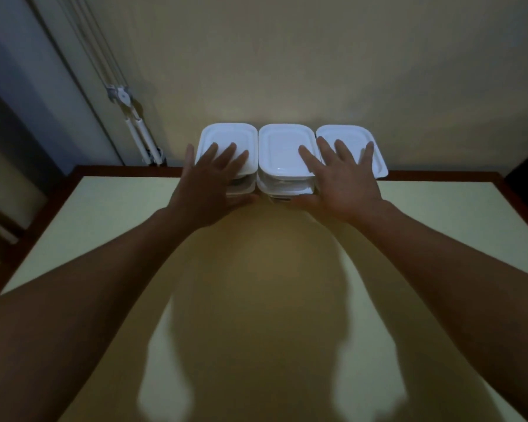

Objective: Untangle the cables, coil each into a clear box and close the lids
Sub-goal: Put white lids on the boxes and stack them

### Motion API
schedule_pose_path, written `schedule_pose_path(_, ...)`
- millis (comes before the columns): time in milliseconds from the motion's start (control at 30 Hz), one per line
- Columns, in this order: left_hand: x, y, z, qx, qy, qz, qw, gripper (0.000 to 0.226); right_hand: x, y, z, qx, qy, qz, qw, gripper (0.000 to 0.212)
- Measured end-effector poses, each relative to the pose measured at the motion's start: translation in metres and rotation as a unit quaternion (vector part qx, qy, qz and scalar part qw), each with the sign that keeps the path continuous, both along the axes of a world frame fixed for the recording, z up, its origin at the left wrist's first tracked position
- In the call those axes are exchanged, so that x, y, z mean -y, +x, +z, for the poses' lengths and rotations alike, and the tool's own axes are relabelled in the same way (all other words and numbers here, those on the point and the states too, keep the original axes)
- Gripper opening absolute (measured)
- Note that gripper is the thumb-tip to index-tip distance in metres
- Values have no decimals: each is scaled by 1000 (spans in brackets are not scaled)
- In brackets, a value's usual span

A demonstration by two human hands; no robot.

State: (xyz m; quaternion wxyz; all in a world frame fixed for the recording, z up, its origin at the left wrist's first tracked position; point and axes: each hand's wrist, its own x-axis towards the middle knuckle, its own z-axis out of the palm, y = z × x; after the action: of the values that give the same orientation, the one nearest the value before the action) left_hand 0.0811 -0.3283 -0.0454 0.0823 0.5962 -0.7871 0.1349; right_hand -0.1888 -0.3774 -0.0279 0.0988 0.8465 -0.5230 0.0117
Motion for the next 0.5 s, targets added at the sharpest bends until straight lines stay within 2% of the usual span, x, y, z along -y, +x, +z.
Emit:
schedule_pose_path(133,1,-2,-1,2,-17,-4,1000,72,5,0,0,1,7,-1,1000,94)
schedule_pose_path(267,2,-2,3,42,-7,-3,999,80,1,-6,5,20,15,15,1000,107)
schedule_pose_path(367,6,4,6,79,-4,-27,996,76,-2,-27,11,-13,8,-11,1000,121)
schedule_pose_path(500,6,5,7,68,5,-25,997,81,1,-57,12,-41,32,-29,998,113)
